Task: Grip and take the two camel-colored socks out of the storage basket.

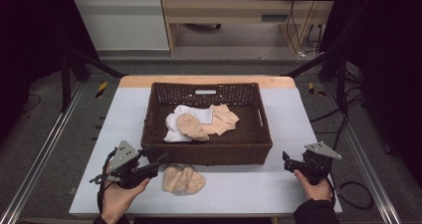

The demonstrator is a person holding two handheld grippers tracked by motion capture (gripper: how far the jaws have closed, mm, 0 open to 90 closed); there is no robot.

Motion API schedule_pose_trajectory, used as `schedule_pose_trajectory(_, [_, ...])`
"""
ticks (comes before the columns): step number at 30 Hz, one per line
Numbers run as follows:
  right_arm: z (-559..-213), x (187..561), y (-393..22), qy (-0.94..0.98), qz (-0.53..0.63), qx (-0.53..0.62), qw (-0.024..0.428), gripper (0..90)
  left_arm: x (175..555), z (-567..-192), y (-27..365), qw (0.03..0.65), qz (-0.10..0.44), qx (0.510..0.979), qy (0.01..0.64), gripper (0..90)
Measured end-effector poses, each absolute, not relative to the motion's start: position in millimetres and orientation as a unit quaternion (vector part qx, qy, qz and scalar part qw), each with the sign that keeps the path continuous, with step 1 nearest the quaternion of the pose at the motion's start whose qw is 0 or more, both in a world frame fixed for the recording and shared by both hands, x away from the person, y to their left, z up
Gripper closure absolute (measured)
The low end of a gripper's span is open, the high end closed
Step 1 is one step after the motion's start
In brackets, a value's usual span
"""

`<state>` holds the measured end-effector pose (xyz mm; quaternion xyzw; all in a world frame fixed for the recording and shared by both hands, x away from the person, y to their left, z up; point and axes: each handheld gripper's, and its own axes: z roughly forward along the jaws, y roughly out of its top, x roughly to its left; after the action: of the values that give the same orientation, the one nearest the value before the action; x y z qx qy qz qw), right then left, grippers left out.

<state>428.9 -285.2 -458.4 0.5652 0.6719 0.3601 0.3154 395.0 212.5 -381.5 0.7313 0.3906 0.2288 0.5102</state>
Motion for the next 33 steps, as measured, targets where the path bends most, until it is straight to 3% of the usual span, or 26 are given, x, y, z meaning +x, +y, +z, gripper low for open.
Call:
schedule_pose_trajectory(15, [-457,430,-286,0.668,0.363,0.567,0.319,4.7,450,-345,199,0.541,0.228,0.702,0.404,46.2])
schedule_pose_trajectory(33, [-457,432,-286,0.668,0.362,0.564,0.322,4.5,539,-346,170,0.489,0.252,0.714,0.433,46.8])
